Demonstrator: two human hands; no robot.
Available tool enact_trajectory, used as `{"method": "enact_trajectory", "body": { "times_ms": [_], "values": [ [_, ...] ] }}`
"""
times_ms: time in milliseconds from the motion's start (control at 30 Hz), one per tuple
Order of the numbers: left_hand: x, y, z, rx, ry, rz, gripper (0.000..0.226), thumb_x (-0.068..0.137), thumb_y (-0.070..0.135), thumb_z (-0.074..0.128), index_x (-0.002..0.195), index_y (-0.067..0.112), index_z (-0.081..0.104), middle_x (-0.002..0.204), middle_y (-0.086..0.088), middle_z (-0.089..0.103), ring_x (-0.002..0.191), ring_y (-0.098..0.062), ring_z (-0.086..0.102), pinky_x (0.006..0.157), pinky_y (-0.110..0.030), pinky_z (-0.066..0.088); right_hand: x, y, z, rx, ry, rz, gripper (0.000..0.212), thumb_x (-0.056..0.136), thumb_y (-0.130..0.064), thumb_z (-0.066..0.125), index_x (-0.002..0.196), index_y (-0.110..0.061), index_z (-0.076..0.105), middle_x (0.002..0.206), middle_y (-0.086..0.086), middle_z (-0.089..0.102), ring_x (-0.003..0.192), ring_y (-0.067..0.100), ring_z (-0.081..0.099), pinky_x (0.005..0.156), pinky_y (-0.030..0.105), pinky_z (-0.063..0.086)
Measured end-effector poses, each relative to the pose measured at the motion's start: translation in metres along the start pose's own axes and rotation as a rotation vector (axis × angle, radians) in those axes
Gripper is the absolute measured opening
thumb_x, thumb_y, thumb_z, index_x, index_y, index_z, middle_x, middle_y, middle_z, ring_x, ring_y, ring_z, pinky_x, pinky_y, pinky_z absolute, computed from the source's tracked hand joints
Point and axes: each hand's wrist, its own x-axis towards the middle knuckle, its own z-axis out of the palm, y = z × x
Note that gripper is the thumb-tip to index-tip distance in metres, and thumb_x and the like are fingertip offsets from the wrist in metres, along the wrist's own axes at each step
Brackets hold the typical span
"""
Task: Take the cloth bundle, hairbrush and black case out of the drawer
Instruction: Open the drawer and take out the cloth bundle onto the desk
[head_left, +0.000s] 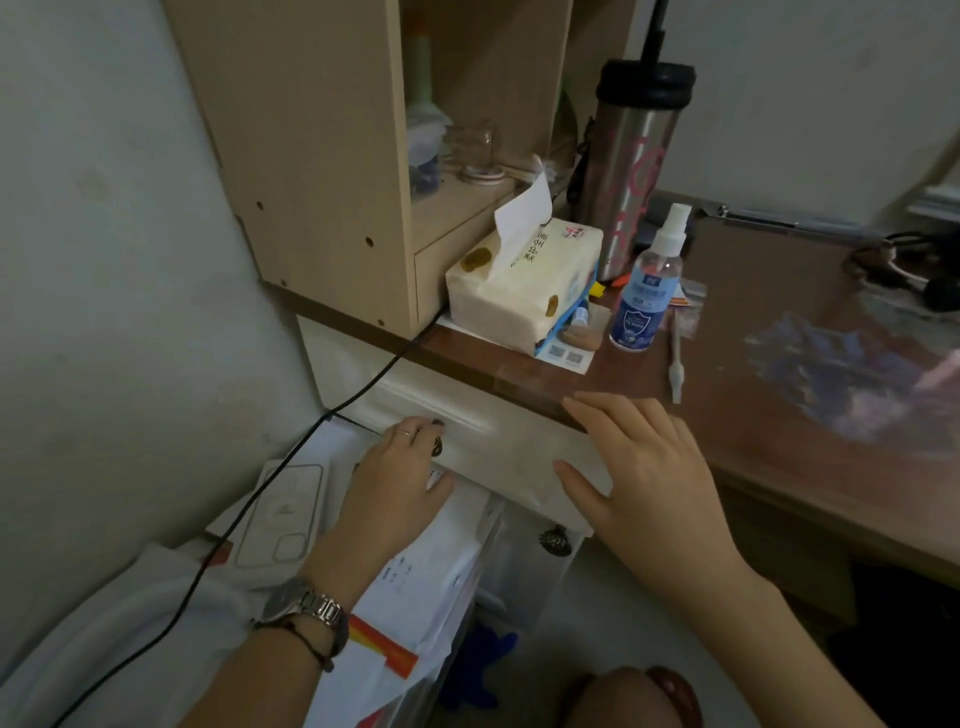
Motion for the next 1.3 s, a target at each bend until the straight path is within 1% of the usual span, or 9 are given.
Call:
{"method": "enact_trajectory", "body": {
  "times_ms": [300,400,500,633,733,800,967,1133,1300],
  "values": [
    [-0.037,-0.002,-0.018,0.007,-0.013,-0.02,0.051,0.088,0.034,0.055,0.134,0.014,0.045,0.136,-0.002,0.048,0.119,-0.018,0.046,0.096,-0.03,0.042,-0.007,0.001,0.007,0.006,-0.025,0.004,0.061,0.082,-0.042,0.059,0.137,-0.02,0.042,0.136,-0.001,0.049,0.121,0.017,0.042,0.099,0.033,0.034],
    [-0.044,0.011,-0.028,0.015,0.089,-0.013,0.047,0.087,0.037,0.056,0.128,0.015,0.05,0.126,-0.004,0.057,0.113,-0.019,0.051,0.093,-0.032,0.044,-0.008,0.0,0.004,0.016,-0.035,-0.005,0.062,0.083,-0.042,0.058,0.138,-0.02,0.04,0.139,0.0,0.047,0.125,0.018,0.04,0.103,0.035,0.033],
    [-0.044,0.035,-0.041,-0.048,0.249,0.027,0.044,0.085,0.04,0.055,0.123,0.018,0.051,0.123,-0.002,0.055,0.11,-0.017,0.051,0.086,-0.026,0.043,-0.009,0.0,0.0,0.051,-0.046,-0.019,0.06,0.085,-0.05,0.048,0.138,-0.022,0.04,0.142,-0.002,0.044,0.129,0.016,0.036,0.106,0.036,0.031],
    [-0.037,0.062,-0.05,-0.058,0.248,0.133,0.04,0.087,0.039,0.052,0.12,0.017,0.057,0.126,-0.004,0.056,0.117,-0.017,0.049,0.094,-0.027,0.039,-0.006,0.003,-0.004,0.147,-0.049,-0.018,0.06,0.086,-0.058,0.035,0.136,-0.024,0.044,0.143,-0.005,0.044,0.129,0.011,0.036,0.104,0.03,0.028],
    [-0.037,0.069,-0.051,-0.035,0.157,0.145,0.036,0.088,0.042,0.046,0.109,0.019,0.064,0.113,0.0,0.064,0.109,-0.015,0.055,0.099,-0.029,0.035,-0.004,0.01,-0.004,0.182,-0.03,-0.025,0.053,0.086,-0.05,0.043,0.133,-0.026,0.046,0.141,-0.007,0.047,0.125,0.008,0.038,0.099,0.025,0.026],
    [-0.043,0.068,-0.049,-0.018,0.124,0.147,0.043,0.089,0.045,0.036,0.103,0.019,0.067,0.105,0.003,0.068,0.104,-0.012,0.057,0.104,-0.028,0.029,-0.004,0.013,-0.002,0.215,-0.012,-0.026,0.049,0.086,-0.043,0.052,0.132,-0.027,0.047,0.138,-0.007,0.049,0.124,0.008,0.04,0.1,0.025,0.026],
    [-0.061,0.063,-0.047,-0.131,0.166,0.123,0.024,0.09,0.034,0.051,0.1,0.021,0.068,0.1,0.003,0.069,0.1,-0.009,0.055,0.106,-0.03,0.026,-0.007,0.018,0.005,0.215,0.02,-0.047,0.055,0.083,-0.042,0.056,0.134,-0.026,0.043,0.137,-0.006,0.049,0.123,0.01,0.04,0.1,0.027,0.027],
    [-0.077,0.061,-0.051,-0.177,0.176,0.09,0.027,0.087,0.039,0.049,0.093,0.02,0.068,0.094,0.002,0.069,0.095,-0.008,0.054,0.104,-0.035,0.033,-0.008,0.018,0.011,0.168,0.041,-0.058,0.057,0.083,-0.038,0.06,0.135,-0.023,0.043,0.139,-0.004,0.047,0.125,0.013,0.04,0.1,0.029,0.027],
    [-0.092,0.06,-0.057,-0.165,0.176,0.079,0.036,0.085,0.041,0.044,0.089,0.016,0.069,0.09,-0.001,0.069,0.092,-0.009,0.054,0.101,-0.031,0.03,-0.008,0.016,0.013,0.163,0.061,-0.062,0.057,0.083,-0.037,0.061,0.135,-0.022,0.044,0.139,-0.001,0.048,0.125,0.015,0.04,0.099,0.03,0.028]
  ]
}}
